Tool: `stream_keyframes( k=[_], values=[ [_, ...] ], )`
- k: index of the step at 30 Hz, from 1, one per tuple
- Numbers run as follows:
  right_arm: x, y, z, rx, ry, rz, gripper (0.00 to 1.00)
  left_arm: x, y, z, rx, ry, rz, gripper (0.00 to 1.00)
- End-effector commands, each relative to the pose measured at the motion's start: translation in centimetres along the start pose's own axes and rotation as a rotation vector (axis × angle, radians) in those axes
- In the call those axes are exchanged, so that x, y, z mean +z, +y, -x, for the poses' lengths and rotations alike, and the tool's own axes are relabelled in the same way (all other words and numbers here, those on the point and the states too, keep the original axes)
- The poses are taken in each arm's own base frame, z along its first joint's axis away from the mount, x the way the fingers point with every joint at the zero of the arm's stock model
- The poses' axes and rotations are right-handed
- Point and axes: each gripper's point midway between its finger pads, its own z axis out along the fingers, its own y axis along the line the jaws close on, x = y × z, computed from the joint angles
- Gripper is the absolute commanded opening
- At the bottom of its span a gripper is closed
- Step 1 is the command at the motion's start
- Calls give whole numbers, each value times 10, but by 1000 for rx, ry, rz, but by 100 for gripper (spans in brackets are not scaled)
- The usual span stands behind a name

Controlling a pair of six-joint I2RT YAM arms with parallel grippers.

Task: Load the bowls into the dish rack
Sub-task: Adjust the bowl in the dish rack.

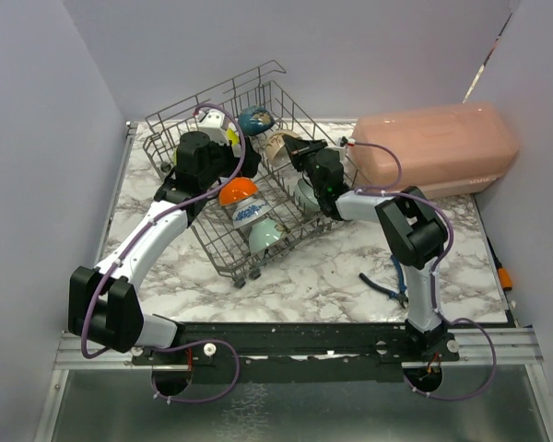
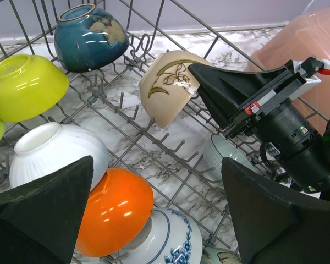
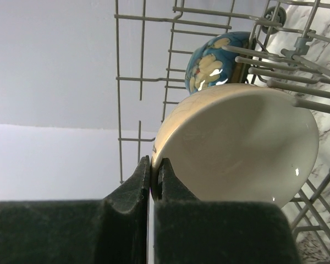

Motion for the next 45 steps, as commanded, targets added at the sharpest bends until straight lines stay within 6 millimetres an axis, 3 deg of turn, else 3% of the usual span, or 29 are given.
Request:
stream_keyframes(
  k=[1, 4, 12, 23, 27, 32, 36, 38, 39, 42, 43, 45],
  values=[
    [1, -69, -2, 151, -50, -192, 0, 0, -6, 3, 26, -18, -26, 99],
    [0, -77, -4, 145, -42, -234, 0, 2, -5, 5, 54, -21, -23, 99],
    [-2, -65, -12, 142, 13, -226, 0, 27, -8, -7, 356, 42, -124, 96],
    [-7, -61, -18, 173, 50, -230, 0, 102, -4, -29, 610, 141, -219, 97],
    [-6, -59, -22, 183, 71, -222, 0, 123, -14, -31, 632, 145, -290, 97],
    [-4, -54, -26, 188, 95, -205, 0, 151, -8, -43, 599, 179, -263, 91],
    [-5, -54, -27, 196, 107, -200, 0, 167, -8, -54, 606, 194, -275, 81],
    [-8, -53, -26, 195, 102, -200, 1, 172, -8, -58, 610, 201, -285, 71],
    [-8, -53, -24, 191, 100, -197, 1, 173, -8, -60, 612, 206, -288, 61],
    [-11, -50, -22, 180, 102, -192, 5, 173, -7, -61, 612, 210, -280, 12],
    [-12, -49, -22, 173, 105, -194, 8, 174, -6, -60, 611, 210, -275, 2],
    [-13, -46, -21, 156, 109, -188, 11, 175, -4, -57, 615, 207, -258, 0]
  ],
)
